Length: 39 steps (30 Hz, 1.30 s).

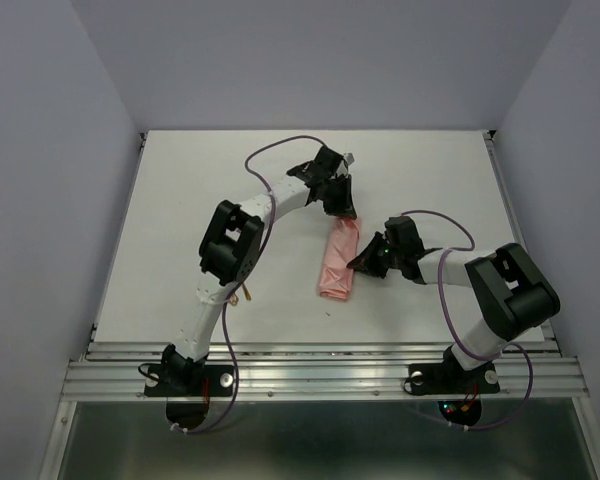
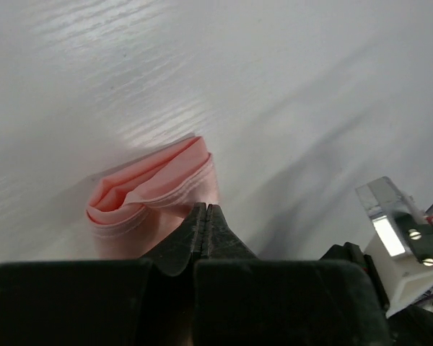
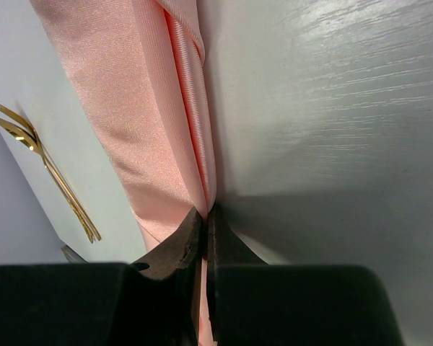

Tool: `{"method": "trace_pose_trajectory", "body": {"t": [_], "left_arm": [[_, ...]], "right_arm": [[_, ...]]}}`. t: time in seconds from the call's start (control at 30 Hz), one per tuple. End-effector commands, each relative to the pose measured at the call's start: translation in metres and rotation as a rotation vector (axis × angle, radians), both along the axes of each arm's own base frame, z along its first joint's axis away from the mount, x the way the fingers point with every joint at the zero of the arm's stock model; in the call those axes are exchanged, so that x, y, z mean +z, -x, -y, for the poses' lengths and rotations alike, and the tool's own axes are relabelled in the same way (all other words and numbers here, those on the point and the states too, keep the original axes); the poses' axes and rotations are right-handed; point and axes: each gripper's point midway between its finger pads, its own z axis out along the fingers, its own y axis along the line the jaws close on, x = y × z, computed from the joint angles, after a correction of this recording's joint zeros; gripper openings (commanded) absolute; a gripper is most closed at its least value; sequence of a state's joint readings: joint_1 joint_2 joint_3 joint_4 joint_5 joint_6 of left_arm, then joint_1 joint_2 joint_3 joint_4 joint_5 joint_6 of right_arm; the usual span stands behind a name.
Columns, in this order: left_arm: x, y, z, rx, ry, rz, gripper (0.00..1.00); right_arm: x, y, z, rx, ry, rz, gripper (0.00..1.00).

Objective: Fold the napkin into a case and place the utensils inside
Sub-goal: Smooth out the smaller rectangle-folded napkin at the center of the board.

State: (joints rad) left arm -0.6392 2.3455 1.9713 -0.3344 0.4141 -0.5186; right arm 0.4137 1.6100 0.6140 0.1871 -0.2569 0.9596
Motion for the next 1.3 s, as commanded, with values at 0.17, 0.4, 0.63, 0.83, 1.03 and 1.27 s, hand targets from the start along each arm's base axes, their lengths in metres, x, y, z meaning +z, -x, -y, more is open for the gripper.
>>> {"method": "trace_pose_trajectory", "body": {"t": [0.17,0.4,0.63,0.83,1.03,1.27], "left_arm": [[-0.015,0.001,-0.015,-0.022,-0.038,-0.006,0.00],[-0.043,0.001,-0.024,-0.032,-0.072,-0.031,0.00],[-0.068,0.004,-0.031,-0.046,-0.106,-0.058,0.00],[-0.064,0.004,-0.030,-0.056,-0.103,-0.055,0.00],[-0.005,-0.003,-0.030,-0.060,-0.070,0.045,0.00],[0.059,0.003,-0.029,-0.065,-0.032,0.141,0.00]], "right_arm": [[-0.021,0.013,0.013,-0.007,0.096,-0.059,0.01],[-0.020,0.013,0.014,-0.014,0.097,-0.061,0.05],[-0.021,0.014,0.016,-0.021,0.105,-0.065,0.13],[-0.017,0.013,0.015,-0.022,0.097,-0.058,0.21],[-0.006,0.009,0.014,-0.036,0.079,-0.033,0.27],[-0.005,0.007,0.013,-0.038,0.074,-0.032,0.33]]}}
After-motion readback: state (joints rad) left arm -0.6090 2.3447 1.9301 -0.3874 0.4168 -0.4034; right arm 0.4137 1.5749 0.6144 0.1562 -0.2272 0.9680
